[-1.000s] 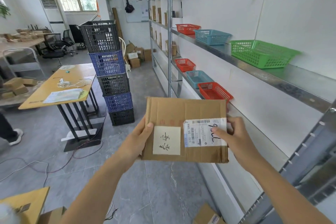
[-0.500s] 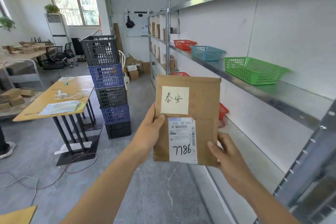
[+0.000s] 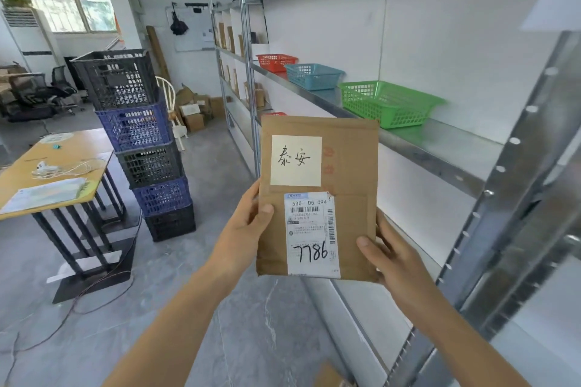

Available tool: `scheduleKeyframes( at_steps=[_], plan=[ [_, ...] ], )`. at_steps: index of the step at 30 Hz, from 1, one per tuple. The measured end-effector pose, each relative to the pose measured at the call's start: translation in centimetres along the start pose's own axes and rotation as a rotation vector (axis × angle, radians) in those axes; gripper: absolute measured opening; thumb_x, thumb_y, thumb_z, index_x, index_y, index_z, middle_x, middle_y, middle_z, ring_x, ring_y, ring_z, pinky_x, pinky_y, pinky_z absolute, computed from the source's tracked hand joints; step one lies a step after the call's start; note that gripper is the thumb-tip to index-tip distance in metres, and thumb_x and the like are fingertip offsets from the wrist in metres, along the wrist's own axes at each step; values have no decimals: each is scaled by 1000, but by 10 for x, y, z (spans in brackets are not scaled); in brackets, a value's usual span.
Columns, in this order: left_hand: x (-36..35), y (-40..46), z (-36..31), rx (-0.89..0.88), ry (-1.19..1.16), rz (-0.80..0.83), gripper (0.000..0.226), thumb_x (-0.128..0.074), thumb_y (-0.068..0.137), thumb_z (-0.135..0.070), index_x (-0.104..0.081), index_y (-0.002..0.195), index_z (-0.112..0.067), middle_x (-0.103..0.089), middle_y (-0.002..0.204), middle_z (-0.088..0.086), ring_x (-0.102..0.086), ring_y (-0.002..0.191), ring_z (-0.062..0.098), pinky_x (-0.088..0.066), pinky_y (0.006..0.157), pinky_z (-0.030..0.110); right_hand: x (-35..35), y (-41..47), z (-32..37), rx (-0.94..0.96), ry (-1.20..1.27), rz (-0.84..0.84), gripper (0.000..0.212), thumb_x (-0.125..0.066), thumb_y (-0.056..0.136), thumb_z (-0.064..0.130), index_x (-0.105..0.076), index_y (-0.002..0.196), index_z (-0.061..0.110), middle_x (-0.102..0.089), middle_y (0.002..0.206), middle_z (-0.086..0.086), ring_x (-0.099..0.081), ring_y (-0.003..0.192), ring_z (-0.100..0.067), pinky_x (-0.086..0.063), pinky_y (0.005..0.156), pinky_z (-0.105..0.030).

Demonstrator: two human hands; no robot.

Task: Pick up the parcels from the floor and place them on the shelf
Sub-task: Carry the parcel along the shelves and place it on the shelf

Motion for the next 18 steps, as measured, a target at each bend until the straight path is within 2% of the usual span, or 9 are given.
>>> scheduleKeyframes(
  at_steps=[3, 6, 7, 9, 10, 12, 14, 18],
  plan=[
    [-20, 0, 6, 27, -16, 5, 24, -51, 107, -39, -59, 129, -42, -74, 120, -23, -66, 120, 4, -50, 86, 22, 20, -13, 11, 45, -47, -70, 63, -68, 84, 50, -43, 137, 74, -70, 136, 20, -63, 131, -10, -61, 97, -47],
    [-44, -3, 1, 2, -25, 121, 24, -46, 109, -40, -65, 123, -46, -77, 113, -28, -68, 114, -5, -52, 80, 13, 37, -38, 25, 81, -95, -179, 59, -67, 88, 44, -44, 132, 77, -67, 135, 27, -61, 131, -5, -62, 96, -43],
    [-51, -4, 0, 0, -26, 172, 28, -44, 109, -43, -63, 129, -48, -76, 119, -27, -67, 117, -3, -53, 86, 16, 40, -48, 30, 90, -101, -215, 59, -66, 92, 39, -43, 134, 74, -68, 133, 29, -62, 130, -2, -62, 96, -39],
    [-64, -6, 4, 13, -31, 292, 40, -43, 104, -59, -54, 142, -54, -70, 136, -22, -65, 128, 6, -53, 107, 36, 44, -74, 36, 97, -113, -288, 59, -65, 94, 35, -43, 136, 71, -68, 129, 34, -63, 124, 6, -61, 95, -31],
    [-72, -10, 6, 30, -38, 365, 47, -43, 98, -69, -49, 144, -61, -67, 141, -21, -63, 133, 10, -50, 112, 47, 45, -88, 39, 99, -122, -327, 60, -66, 92, 38, -42, 139, 69, -68, 130, 33, -62, 125, 7, -60, 98, -31],
    [-87, -21, 11, 59, -47, 497, 58, -43, 84, -82, -45, 141, -69, -66, 144, -20, -62, 135, 18, -48, 113, 57, 47, -119, 43, 101, -125, -414, 68, -69, 87, 45, -41, 147, 62, -66, 139, 23, -60, 132, -2, -55, 106, -42],
    [-103, -34, 12, 39, -41, 575, 58, -43, 82, -84, -47, 138, -70, -69, 141, -19, -64, 133, 20, -49, 111, 60, 50, -151, 45, 100, -130, -497, 71, -71, 88, 45, -40, 151, 57, -64, 145, 17, -58, 137, -9, -53, 109, -49],
    [-140, -74, 2, -15, -97, 724, 57, -46, 85, -79, -52, 139, -61, -72, 137, -19, -68, 128, 15, -53, 108, 57, 56, -224, 54, 88, -204, -649, 62, -66, 99, 34, -40, 151, 56, -61, 148, 19, -57, 137, -9, -51, 111, -50]
  ],
)
Point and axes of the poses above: each hand's wrist, its own y-axis towards the middle knuckle, its own x-axis out of the back of the hand, z = x × y, the point moved 7 cm from there along y, towards the middle knuckle
